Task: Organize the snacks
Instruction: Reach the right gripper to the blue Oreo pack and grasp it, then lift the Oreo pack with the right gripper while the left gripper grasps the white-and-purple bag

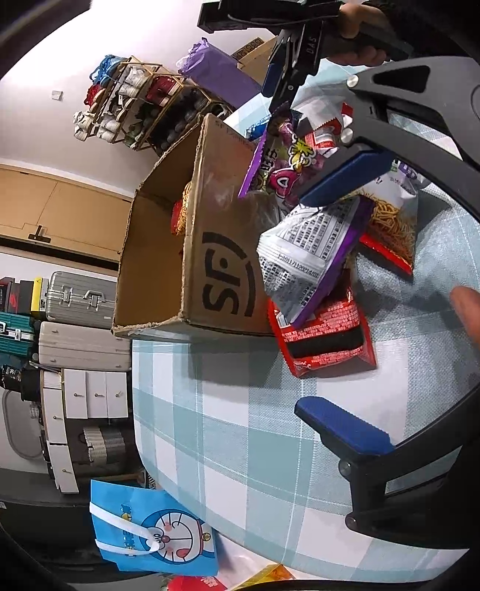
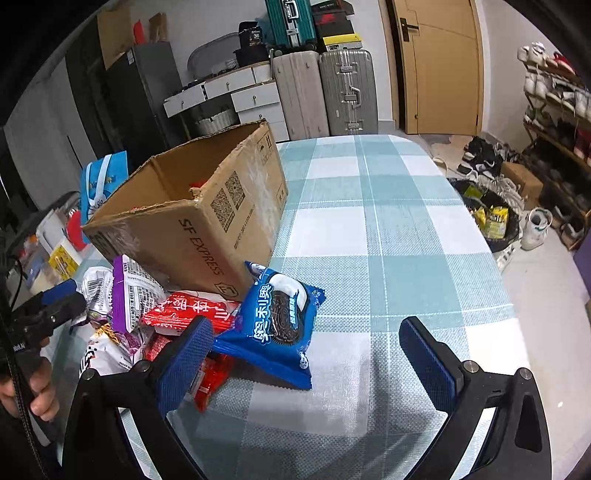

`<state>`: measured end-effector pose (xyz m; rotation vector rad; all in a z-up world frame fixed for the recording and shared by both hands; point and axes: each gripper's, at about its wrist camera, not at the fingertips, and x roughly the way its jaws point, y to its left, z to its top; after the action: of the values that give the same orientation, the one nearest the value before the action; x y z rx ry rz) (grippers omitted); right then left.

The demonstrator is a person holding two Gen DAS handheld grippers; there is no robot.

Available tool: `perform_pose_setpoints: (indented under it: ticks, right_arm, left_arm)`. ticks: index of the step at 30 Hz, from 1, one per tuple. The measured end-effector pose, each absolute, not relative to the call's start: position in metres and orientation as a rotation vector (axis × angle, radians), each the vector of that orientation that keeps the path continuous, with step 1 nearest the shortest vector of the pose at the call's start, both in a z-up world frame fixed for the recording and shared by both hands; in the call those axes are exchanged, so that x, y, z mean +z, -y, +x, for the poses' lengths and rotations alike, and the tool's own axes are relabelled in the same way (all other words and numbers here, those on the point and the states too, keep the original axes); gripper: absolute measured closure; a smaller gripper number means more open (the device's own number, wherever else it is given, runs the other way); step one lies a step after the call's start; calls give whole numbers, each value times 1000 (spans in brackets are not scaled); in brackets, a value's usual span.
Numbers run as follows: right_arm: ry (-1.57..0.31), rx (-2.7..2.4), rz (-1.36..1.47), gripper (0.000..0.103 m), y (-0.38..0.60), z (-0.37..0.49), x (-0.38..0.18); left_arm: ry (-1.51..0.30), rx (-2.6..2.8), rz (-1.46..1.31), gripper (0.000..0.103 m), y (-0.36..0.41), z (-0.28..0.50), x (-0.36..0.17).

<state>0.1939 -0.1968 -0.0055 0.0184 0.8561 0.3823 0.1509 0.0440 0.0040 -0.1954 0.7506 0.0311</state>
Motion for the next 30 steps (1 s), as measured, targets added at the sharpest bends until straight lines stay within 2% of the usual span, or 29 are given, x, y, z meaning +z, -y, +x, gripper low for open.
perform_pose_setpoints:
  ticks: [6,13,19,21,26,30]
  right_arm:
    - [-881,373,11,2,193,199,-10]
    - [-908,393,38,28,191,208,-18]
    - [-932,391,12,37,186,212,-25]
    - [-935,377,-1,37,183,214,-28]
    - [-938,390,-17,52,177,217,-31]
    - [-946,401,-16,56,177,216,-30]
  left_arm:
    - [-751,21,-181,1,-39,150,3]
    - [-748,14,-155,1,-34,148,4]
    - [-737,27,-166,1,-40,146,7]
    - [-736,30,-168,1,-42,146,8]
    - [-736,27,-174,1,-44,146,8]
    - [-744,12,-173,1,-41,147,7]
